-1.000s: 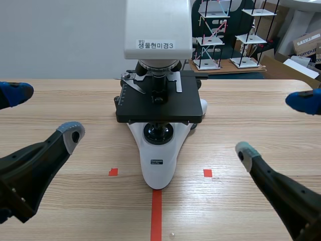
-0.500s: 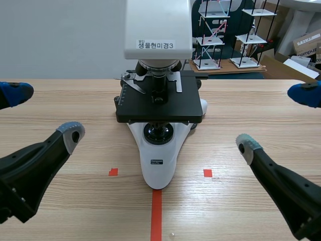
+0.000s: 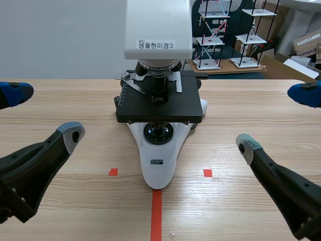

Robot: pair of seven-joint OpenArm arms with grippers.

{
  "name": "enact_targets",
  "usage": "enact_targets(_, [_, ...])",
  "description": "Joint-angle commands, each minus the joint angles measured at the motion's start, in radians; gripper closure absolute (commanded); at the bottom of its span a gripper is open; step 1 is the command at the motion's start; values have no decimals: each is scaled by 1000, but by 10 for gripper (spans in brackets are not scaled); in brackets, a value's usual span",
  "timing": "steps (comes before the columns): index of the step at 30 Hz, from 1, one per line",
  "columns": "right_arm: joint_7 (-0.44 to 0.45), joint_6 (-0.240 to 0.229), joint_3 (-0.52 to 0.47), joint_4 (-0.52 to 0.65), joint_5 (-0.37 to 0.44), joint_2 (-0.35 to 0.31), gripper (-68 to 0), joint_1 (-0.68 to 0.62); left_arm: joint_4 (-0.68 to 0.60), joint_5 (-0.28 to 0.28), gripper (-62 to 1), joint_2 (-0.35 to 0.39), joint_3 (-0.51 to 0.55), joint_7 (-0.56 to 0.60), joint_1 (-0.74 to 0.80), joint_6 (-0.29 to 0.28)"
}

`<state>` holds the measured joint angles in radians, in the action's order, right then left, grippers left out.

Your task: Return to the home posture

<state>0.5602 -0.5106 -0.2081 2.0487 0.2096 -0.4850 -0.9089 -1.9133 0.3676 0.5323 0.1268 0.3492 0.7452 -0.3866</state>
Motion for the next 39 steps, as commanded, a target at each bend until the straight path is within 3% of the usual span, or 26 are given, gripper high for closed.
enact_targets(1, [15,2,-4,8,14,-5,-591,12,-12,10,-623,0,-3,13,0,-1])
enact_targets(33, [16,2,-4,8,14,-5,-590,12,-12,10,-623,0,-3,13,0,-1])
enact_targets(39, [16,20,-4,8,14,-5,-589,12,-12,10,-623,0,-3,13,0,-1])
